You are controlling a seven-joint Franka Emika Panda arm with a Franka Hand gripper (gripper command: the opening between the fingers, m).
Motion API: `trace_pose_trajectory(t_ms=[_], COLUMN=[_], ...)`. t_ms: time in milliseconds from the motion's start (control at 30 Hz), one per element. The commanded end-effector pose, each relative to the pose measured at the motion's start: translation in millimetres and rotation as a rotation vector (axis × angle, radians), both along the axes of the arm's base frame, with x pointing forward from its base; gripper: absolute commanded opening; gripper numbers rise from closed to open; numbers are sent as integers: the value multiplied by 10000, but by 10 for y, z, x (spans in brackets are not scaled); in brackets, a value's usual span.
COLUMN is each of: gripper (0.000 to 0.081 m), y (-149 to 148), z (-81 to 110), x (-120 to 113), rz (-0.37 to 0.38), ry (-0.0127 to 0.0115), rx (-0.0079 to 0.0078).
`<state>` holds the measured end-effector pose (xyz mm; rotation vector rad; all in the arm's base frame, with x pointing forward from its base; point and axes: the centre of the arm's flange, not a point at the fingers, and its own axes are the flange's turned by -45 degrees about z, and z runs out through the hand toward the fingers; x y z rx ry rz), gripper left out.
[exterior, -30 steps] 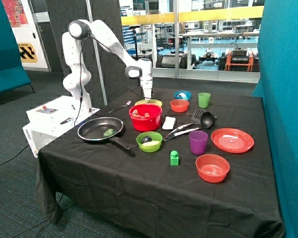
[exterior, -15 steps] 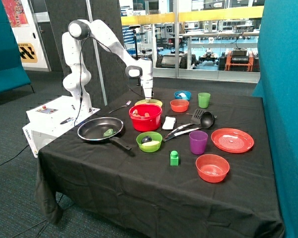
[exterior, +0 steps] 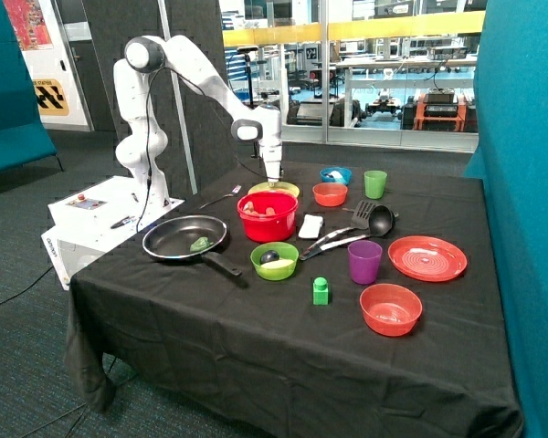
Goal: Hide the teddy bear in the red bowl
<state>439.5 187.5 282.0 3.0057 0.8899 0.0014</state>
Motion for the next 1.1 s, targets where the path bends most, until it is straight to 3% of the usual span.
trace_pose_trajectory(t_ms=[0, 567, 1067], gripper=[0, 0, 0], y=[-6, -36, -413], z=[244, 725, 1093], x=[64, 189, 336], rz=[123, 401, 67], ry=[29, 30, 28], rx=[64, 64, 64])
